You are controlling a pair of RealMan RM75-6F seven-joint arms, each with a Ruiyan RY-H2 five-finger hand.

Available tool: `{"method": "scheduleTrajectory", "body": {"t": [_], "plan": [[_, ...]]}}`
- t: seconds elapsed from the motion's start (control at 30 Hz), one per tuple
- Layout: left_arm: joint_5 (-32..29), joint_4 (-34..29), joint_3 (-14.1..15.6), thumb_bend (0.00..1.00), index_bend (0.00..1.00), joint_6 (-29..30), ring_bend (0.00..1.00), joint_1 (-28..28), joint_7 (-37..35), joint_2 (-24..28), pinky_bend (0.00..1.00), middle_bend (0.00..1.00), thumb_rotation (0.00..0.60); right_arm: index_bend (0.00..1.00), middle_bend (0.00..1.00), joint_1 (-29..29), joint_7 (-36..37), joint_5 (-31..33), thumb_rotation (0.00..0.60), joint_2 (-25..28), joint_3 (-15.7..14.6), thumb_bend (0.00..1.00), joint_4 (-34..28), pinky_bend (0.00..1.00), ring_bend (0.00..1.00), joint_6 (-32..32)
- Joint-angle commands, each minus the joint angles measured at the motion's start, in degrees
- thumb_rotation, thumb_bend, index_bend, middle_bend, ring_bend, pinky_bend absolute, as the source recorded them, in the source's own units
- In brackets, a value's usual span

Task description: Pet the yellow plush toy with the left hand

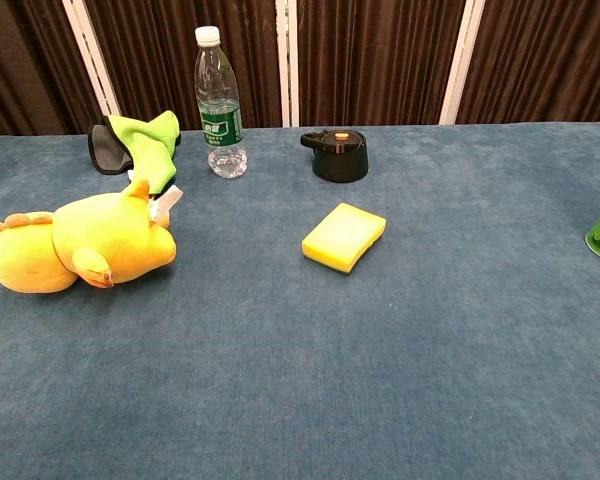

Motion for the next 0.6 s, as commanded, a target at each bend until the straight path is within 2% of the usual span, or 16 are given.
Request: {"method": "scheduleTrajectory", "body": {"t": [0.03,0.6], "plan": [[0.0,0.0,0.0,0.02,0.0,0.0,0.0,0.0,0.0,0.0,0.0,0.0,0.6,0.0,0.0,0.0,-0.1,0.1,0.6,0.0,-0.1,0.02,0.0,0.0,0.0,-0.1],[-1.3,0.3,-0.5,0.04,0.0,-1.6,0.0,-0.6,-0.4,-0.1,0.0,0.0,0.6,0.0,0.0,0.0,-0.7,1.1,0.6,-0.1,0.0,0.02,-0.3,0.0,0.0,-0.8]]}}
